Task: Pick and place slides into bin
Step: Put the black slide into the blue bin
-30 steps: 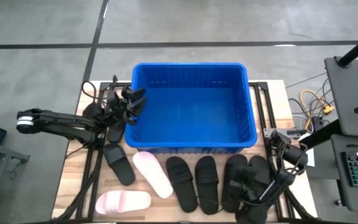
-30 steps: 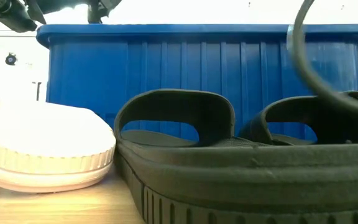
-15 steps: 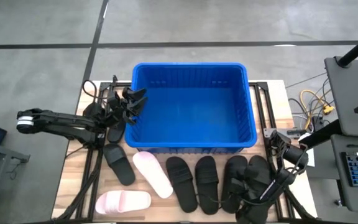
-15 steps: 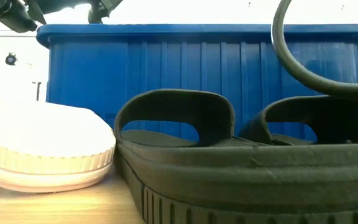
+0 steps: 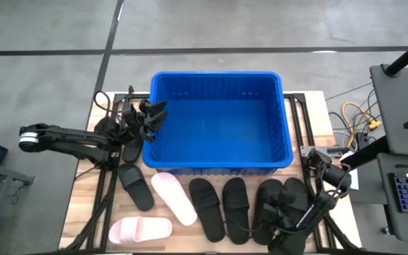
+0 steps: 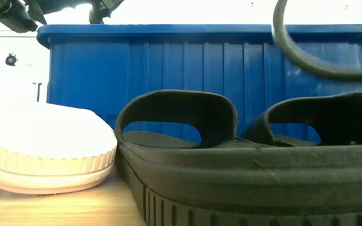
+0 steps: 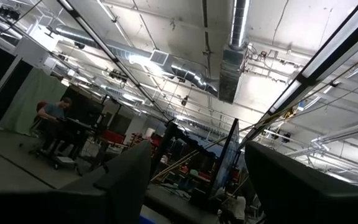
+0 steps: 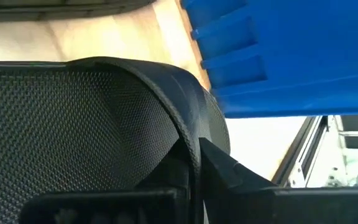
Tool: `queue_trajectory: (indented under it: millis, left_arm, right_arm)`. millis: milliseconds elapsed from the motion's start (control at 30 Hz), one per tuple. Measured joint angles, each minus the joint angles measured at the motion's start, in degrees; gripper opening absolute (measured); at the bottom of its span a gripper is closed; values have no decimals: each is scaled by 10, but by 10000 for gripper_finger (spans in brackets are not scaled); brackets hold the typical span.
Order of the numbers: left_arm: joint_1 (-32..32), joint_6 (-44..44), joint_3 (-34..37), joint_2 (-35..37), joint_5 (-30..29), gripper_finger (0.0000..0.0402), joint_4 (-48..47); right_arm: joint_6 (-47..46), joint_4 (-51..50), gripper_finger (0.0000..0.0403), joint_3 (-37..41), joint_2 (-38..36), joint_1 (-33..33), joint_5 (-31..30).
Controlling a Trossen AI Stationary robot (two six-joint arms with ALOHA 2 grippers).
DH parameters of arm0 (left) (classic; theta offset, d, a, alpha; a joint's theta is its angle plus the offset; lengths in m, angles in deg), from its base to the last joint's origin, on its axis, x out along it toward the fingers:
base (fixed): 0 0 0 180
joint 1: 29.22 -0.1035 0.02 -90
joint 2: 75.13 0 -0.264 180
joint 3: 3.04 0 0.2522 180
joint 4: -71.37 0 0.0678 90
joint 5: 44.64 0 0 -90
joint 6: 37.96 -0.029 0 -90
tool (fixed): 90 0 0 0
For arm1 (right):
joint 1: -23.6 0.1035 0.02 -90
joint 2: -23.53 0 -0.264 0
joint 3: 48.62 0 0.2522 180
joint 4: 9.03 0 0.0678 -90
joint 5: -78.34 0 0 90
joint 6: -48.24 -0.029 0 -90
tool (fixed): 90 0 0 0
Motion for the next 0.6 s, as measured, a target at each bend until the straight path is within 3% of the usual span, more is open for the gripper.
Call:
queue_trajectory:
  millis: [600]
  left_arm:
    - [0,0,0,0,0,246,0]
  right_arm:
    - [106,0,13,-99,-34,-6,12]
